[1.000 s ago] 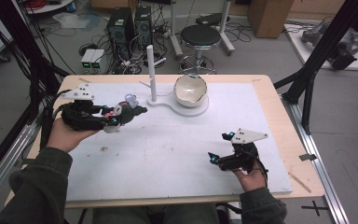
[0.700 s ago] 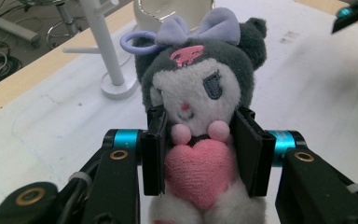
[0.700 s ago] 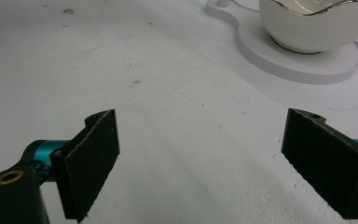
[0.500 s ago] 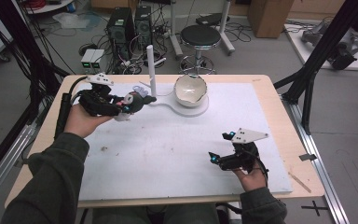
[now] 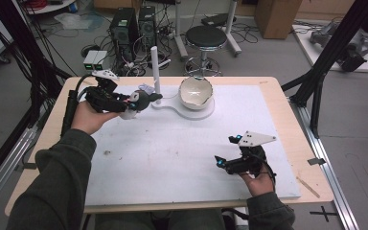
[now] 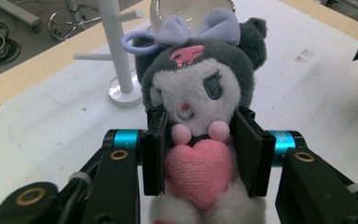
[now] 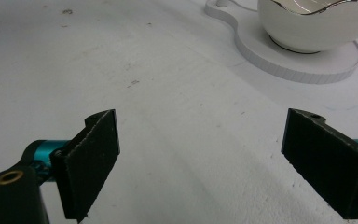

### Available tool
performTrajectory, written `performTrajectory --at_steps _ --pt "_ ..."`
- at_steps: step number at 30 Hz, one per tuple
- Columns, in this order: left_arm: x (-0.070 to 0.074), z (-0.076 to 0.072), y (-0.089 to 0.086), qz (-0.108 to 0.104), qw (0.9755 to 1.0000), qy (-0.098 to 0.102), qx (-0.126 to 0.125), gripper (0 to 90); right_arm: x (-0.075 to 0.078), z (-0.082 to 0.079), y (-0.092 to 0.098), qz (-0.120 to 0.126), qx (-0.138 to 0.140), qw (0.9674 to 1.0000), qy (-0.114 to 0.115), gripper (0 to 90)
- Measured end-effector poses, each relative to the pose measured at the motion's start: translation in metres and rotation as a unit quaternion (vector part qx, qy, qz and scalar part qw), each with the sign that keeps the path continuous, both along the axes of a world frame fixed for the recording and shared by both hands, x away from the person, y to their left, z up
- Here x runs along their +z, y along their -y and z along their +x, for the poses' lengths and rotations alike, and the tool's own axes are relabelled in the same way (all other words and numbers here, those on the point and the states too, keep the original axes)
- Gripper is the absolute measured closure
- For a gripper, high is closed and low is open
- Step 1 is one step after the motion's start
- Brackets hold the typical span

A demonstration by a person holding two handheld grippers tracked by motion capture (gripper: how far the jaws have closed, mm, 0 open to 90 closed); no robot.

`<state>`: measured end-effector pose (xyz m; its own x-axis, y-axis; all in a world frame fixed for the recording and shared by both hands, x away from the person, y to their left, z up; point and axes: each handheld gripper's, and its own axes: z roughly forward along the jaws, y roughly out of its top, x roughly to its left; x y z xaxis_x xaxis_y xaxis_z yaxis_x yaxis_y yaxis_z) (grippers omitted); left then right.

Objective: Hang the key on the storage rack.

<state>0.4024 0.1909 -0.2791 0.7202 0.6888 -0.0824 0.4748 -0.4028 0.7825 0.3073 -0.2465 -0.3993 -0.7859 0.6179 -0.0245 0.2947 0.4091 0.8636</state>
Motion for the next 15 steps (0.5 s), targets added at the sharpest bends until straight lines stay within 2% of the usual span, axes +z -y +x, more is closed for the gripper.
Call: performTrajectory --at_steps 15 --pt "0.013 0.021 0.016 0.007 0.9998 0.001 0.021 58.7 0.0 0.001 0.002 0.004 -0.003 1.0 -0.004 10.3"
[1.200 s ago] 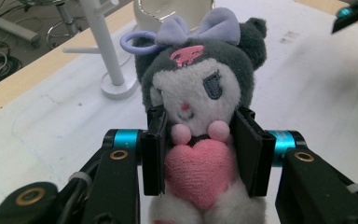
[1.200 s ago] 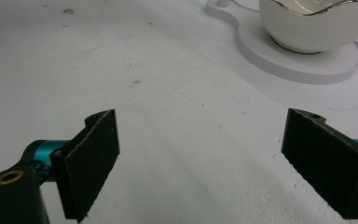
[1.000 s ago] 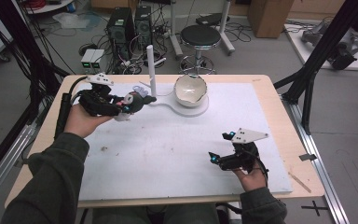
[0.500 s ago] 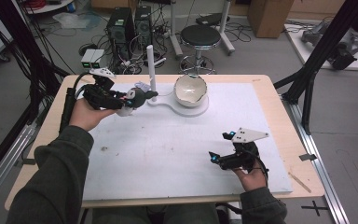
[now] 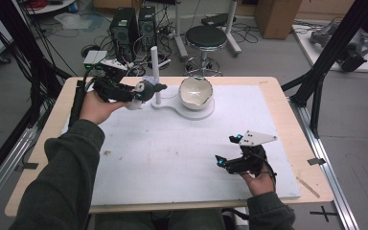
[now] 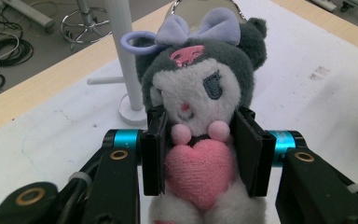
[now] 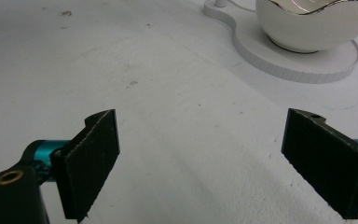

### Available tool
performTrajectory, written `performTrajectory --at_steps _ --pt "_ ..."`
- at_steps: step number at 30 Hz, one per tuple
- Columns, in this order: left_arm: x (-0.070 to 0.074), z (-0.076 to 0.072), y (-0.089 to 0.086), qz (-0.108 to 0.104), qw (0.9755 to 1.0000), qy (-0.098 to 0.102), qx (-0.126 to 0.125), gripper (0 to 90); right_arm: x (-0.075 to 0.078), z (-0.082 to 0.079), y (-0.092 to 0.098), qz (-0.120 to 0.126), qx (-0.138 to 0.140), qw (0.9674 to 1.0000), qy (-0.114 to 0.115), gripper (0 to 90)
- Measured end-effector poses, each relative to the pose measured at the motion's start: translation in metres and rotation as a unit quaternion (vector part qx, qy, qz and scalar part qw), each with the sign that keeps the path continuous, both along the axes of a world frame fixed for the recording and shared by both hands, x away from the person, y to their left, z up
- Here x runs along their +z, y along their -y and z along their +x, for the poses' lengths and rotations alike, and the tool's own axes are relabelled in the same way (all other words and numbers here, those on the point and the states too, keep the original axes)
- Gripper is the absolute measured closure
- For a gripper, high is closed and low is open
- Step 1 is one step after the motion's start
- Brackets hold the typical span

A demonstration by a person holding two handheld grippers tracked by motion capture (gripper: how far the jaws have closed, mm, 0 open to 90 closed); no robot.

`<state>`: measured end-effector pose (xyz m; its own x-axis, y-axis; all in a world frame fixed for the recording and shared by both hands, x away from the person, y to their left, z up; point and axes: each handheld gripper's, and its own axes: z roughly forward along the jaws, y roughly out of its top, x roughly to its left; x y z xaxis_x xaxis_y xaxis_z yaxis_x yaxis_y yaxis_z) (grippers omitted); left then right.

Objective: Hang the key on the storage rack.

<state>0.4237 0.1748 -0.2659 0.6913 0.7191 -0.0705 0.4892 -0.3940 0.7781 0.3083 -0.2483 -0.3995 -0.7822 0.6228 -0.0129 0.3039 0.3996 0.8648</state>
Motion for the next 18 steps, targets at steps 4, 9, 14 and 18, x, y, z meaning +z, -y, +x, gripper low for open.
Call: performTrajectory --at_steps 4,9,14,18 --pt "0.004 0.011 0.008 0.008 0.9999 -0.003 0.01 58.7 0.0 0.0 0.0 0.0 0.002 1.0 -0.001 10.3" --pt "0.005 0.018 0.013 0.015 0.9996 -0.005 0.021 58.6 0.0 0.001 0.001 0.0 0.002 1.0 0.0 10.2" --pt "-0.001 0.023 0.015 0.032 0.9989 -0.014 0.031 58.4 0.0 0.001 0.001 0.002 0.004 1.0 0.002 10.3" --pt "-0.004 0.025 0.017 0.035 0.9988 -0.016 0.031 58.2 0.0 0.001 0.001 0.003 0.003 1.0 0.0 10.3"
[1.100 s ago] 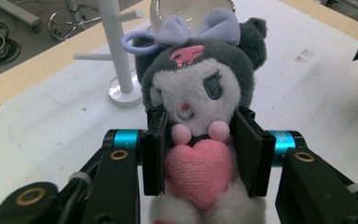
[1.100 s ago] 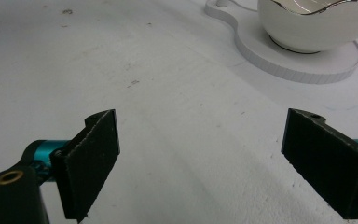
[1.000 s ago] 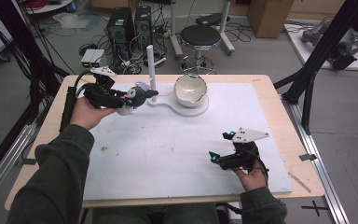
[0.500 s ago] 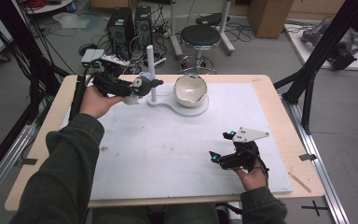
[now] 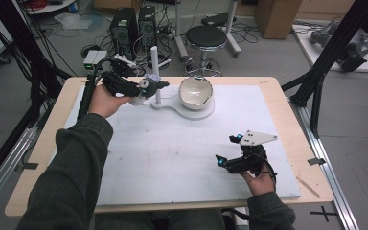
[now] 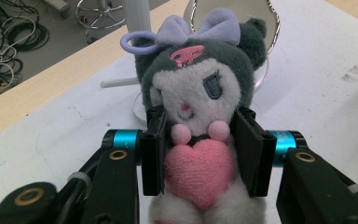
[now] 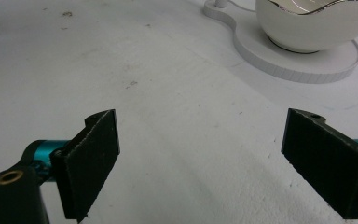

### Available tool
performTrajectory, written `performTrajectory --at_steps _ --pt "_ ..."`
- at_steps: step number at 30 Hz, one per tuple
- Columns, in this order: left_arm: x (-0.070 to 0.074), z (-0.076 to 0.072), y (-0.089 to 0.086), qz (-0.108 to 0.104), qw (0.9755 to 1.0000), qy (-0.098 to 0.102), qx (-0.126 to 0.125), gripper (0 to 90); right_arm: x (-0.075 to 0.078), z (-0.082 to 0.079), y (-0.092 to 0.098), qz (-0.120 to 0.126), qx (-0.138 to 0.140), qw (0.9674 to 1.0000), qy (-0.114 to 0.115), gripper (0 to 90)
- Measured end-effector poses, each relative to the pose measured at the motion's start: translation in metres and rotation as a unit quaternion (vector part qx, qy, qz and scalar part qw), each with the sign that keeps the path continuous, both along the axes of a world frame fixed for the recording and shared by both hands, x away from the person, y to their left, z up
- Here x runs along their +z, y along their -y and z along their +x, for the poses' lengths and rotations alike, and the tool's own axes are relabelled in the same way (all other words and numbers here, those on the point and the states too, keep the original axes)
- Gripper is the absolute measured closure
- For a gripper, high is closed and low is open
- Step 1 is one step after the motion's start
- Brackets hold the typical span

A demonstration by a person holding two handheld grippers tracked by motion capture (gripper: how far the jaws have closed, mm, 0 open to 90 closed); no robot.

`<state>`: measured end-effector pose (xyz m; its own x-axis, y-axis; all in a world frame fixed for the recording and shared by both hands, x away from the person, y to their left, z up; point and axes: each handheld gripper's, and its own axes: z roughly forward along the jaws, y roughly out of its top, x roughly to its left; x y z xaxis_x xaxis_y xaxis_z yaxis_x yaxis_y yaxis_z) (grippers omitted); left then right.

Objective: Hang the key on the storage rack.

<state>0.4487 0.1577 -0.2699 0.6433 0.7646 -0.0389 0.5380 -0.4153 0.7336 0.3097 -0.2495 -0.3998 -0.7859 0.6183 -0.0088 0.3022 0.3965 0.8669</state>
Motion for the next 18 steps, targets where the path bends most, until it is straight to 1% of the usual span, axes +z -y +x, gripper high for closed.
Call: performTrajectory --at_steps 1,2,3,7,10,12,18 --pt "-0.0024 0.0016 0.0016 0.007 1.0 -0.003 0.005 58.0 -0.0001 -0.0001 -0.0003 0.001 0.001 1.0 0.0 10.3" --pt "-0.0024 0.0016 0.0016 0.007 1.0 -0.003 0.005 58.0 0.0 -0.0004 -0.0004 0.0 0.001 1.0 -0.001 10.3" --pt "-0.0047 0.0033 0.0031 0.018 0.9998 -0.006 0.007 58.0 0.0 -0.0003 -0.0002 -0.001 0.001 1.0 0.001 10.3" --pt "-0.0065 0.0044 0.0054 0.024 0.9997 -0.006 0.008 57.8 0.0002 -0.0004 0.0001 0.0 0.0 1.0 0.001 10.3" --pt "-0.0082 0.0053 0.0072 0.023 0.9997 -0.006 0.007 57.7 0.0002 -0.0004 0.0001 0.0 0.002 1.0 0.001 10.3" --pt "-0.0089 0.0053 0.0078 0.03 0.9995 -0.008 0.005 57.7 0.0003 -0.0007 0.0 0.0 0.002 1.0 0.0 10.3" --pt "-0.0098 0.0045 0.0083 0.035 0.9993 -0.009 0.004 57.7 0.0003 -0.0008 0.0001 0.0 0.002 1.0 0.0 10.3"
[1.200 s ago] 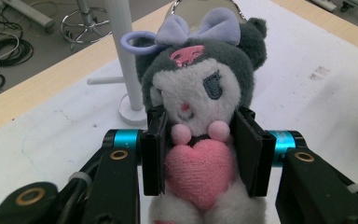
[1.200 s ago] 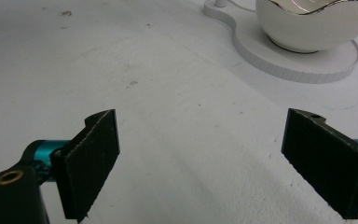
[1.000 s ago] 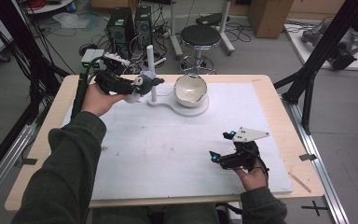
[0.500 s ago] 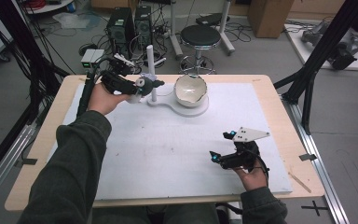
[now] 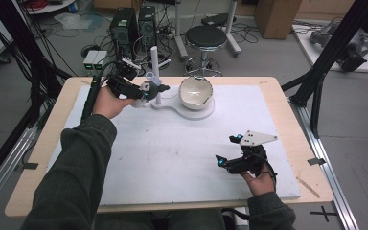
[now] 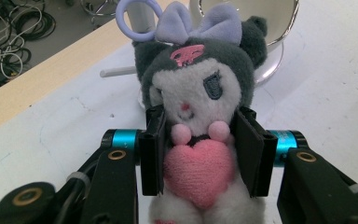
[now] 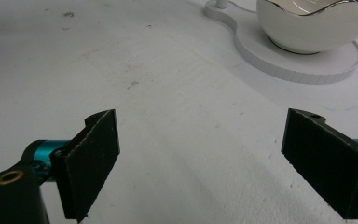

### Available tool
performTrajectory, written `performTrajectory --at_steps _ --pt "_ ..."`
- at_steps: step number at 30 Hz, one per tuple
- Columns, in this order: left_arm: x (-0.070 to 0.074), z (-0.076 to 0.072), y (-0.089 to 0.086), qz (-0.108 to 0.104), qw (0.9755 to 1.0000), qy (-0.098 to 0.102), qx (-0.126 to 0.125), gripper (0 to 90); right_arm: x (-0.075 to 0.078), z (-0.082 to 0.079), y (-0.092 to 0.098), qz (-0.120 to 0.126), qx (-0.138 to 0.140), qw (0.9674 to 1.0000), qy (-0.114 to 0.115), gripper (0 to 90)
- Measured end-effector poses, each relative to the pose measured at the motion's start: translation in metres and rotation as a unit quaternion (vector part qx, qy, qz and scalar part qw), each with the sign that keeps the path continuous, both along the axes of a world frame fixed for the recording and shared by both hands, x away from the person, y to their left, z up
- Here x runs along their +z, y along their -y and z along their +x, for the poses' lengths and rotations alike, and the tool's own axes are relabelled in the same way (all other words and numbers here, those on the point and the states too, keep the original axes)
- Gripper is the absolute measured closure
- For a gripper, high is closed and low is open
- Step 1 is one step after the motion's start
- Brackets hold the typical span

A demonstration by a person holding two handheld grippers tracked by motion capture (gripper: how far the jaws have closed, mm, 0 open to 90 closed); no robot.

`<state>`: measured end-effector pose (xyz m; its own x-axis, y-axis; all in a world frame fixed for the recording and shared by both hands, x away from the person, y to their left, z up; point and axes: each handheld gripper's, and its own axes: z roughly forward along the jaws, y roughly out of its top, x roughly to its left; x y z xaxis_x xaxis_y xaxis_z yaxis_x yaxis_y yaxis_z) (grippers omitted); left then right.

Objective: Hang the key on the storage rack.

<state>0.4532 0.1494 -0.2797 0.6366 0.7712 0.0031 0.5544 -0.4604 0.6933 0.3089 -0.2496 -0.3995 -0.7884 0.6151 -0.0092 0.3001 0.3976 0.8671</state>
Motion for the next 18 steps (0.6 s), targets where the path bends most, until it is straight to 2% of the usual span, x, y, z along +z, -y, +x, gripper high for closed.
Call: performTrajectory --at_steps 8,18 --pt "-0.008 -0.006 -0.001 -0.004 0.9999 -0.002 -0.009 57.7 0.0 -0.001 0.0 0.0 -0.001 1.0 0.001 10.3" --pt "-0.011 -0.01 0.004 0.002 0.9998 -0.002 -0.02 57.7 0.0 -0.001 0.001 0.001 -0.002 1.0 0.002 10.3"
